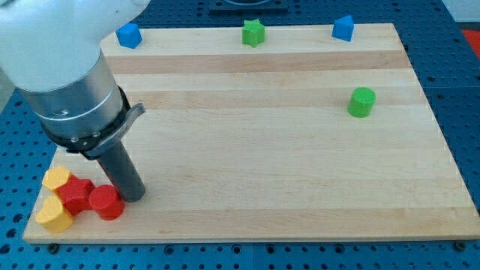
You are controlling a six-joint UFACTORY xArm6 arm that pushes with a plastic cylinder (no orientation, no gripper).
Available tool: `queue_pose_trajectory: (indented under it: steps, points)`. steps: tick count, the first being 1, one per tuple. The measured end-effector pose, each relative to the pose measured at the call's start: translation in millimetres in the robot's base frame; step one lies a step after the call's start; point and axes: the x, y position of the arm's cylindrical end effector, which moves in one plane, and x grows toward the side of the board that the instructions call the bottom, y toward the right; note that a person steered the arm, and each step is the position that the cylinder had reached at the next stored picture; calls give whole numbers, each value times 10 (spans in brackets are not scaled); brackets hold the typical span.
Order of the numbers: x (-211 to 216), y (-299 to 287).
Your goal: Push green circle towards center
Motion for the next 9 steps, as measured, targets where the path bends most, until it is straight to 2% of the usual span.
queue_pose_trajectory:
  steps: [2,3,4,6,7,8,9]
  points:
    - [0,-36]
    - [-153,466]
    - [-544,1405]
    - [-819,3349]
    - [-1194,4009]
    - [-1392,3893]
    - [-1392,3249]
